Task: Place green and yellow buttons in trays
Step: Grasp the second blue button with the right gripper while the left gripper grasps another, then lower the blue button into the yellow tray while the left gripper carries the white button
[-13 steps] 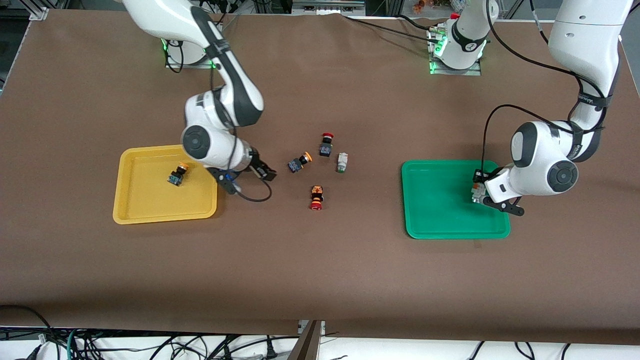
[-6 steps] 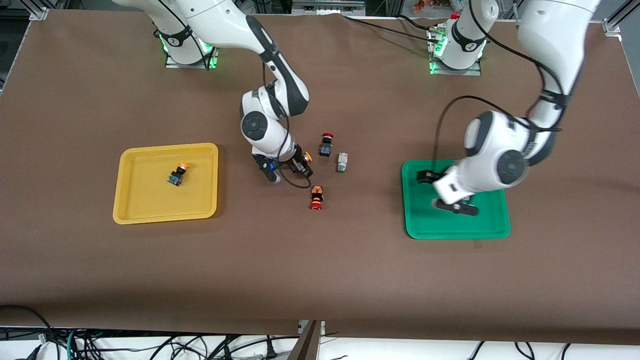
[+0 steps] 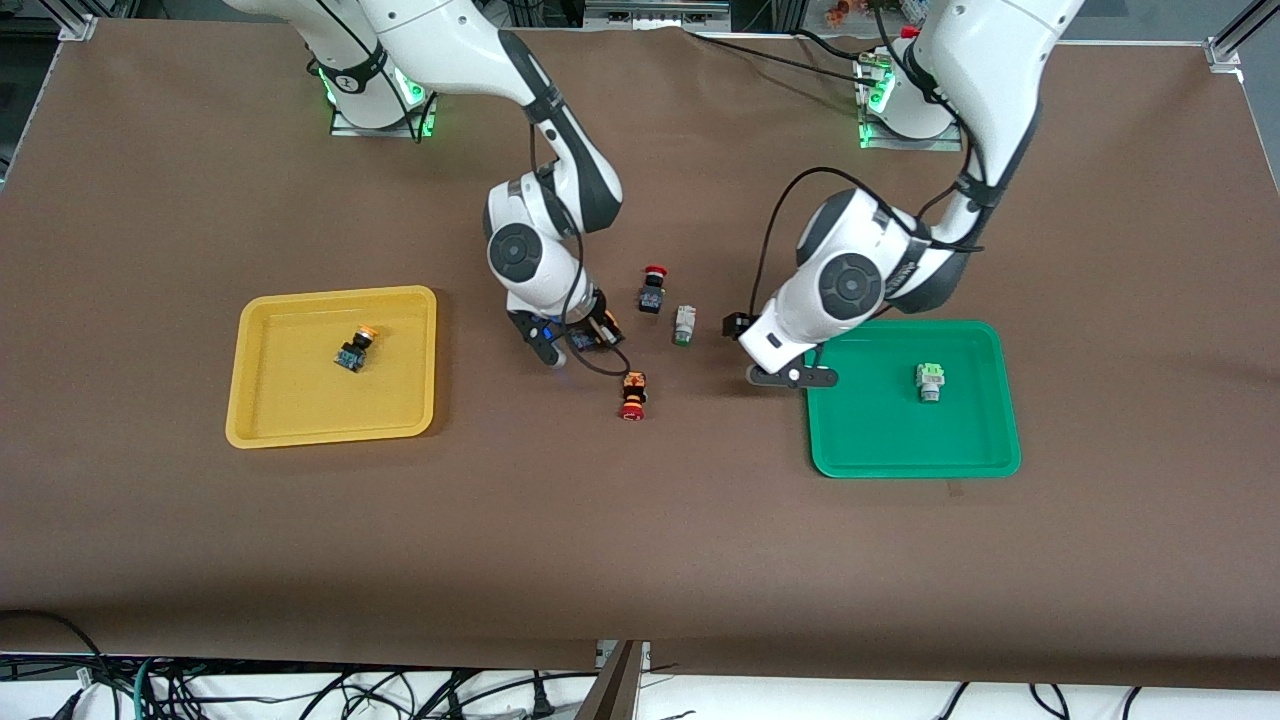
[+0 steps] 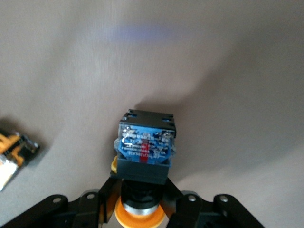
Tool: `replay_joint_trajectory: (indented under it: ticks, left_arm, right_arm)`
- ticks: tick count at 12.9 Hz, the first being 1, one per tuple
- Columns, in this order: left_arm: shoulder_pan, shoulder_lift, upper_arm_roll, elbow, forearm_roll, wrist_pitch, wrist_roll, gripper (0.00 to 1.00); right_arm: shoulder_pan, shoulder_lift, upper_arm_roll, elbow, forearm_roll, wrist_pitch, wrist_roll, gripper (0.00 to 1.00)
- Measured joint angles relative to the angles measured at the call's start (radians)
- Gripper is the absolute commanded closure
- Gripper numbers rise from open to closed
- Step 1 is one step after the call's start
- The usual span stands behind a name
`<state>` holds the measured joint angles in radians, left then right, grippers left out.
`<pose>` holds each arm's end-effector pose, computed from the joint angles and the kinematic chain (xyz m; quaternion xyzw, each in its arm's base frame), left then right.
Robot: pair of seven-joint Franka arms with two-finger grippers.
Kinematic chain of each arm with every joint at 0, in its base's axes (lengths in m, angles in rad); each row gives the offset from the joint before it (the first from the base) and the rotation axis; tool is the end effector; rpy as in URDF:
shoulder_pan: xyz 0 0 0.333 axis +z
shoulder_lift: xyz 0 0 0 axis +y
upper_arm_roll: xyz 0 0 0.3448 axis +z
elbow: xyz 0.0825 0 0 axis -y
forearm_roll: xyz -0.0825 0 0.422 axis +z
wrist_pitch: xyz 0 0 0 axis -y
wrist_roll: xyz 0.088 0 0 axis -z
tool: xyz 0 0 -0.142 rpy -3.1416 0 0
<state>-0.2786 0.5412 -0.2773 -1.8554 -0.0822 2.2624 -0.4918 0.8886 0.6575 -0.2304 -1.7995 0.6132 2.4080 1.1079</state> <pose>0.5665 -0.3509 0.1927 0.9930 0.0109 -0.1014 0.0588 0.5347 0.4431 0.1464 -0.8995 0.4168 0.1038 0.0797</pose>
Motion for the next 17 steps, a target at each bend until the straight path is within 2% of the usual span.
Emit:
replay_joint_trajectory:
  ticks: [2, 5, 7, 8, 10, 11, 12, 13, 14, 15, 16, 17]
  left_arm:
    - [-0.048, 0.034, 0.001, 0.000, 0.000, 0.052, -0.066, 0.00]
    - [-0.096, 0.057, 0.002, 0.001, 0.000, 0.080, -0.140, 0.00]
    - [-0.119, 0.060, 0.003, 0.001, 0.000, 0.091, -0.181, 0.00]
    - [-0.130, 0.063, 0.003, 0.001, 0.000, 0.097, -0.200, 0.00]
    - [-0.149, 0.074, 0.005, 0.001, 0.005, 0.110, -0.229, 0.00]
    - [-0.156, 0.080, 0.005, 0.002, 0.011, 0.116, -0.245, 0.00]
    - [-0.165, 0.084, 0.005, 0.004, 0.029, 0.127, -0.268, 0.18]
    - [-0.172, 0.086, 0.005, 0.004, 0.048, 0.132, -0.289, 0.47]
    - [-0.176, 0.086, 0.005, 0.005, 0.060, 0.134, -0.302, 0.58]
    - [-0.178, 0.088, 0.006, 0.005, 0.067, 0.134, -0.312, 0.57]
    - [-0.178, 0.091, 0.008, 0.005, 0.069, 0.134, -0.316, 0.58]
    - [-0.178, 0.094, 0.010, 0.005, 0.069, 0.135, -0.317, 0.70]
  right_arm:
    - [-0.001, -0.052, -0.101, 0.005, 0.000, -0.166, -0.112, 1.00]
    - [-0.004, -0.114, -0.340, -0.002, -0.007, -0.438, -0.459, 1.00]
    - [-0.019, -0.113, -0.460, -0.054, -0.009, -0.463, -0.715, 1.00]
    - [-0.032, -0.105, -0.484, -0.086, -0.009, -0.446, -0.799, 1.00]
    - [-0.061, -0.072, -0.487, -0.125, 0.006, -0.393, -0.880, 0.99]
    - [-0.068, -0.053, -0.485, -0.128, 0.035, -0.384, -0.905, 0.87]
    - [-0.069, -0.033, -0.484, -0.128, 0.070, -0.376, -0.930, 0.74]
    - [-0.069, -0.018, -0.480, -0.127, 0.098, -0.365, -0.945, 0.31]
    - [-0.069, -0.004, -0.477, -0.127, 0.123, -0.349, -0.957, 0.10]
    - [-0.069, 0.006, -0.476, -0.125, 0.134, -0.342, -0.962, 0.01]
    - [-0.069, 0.009, -0.475, -0.120, 0.140, -0.341, -0.963, 0.01]
    - [-0.066, 0.006, -0.475, -0.113, 0.144, -0.341, -0.963, 0.01]
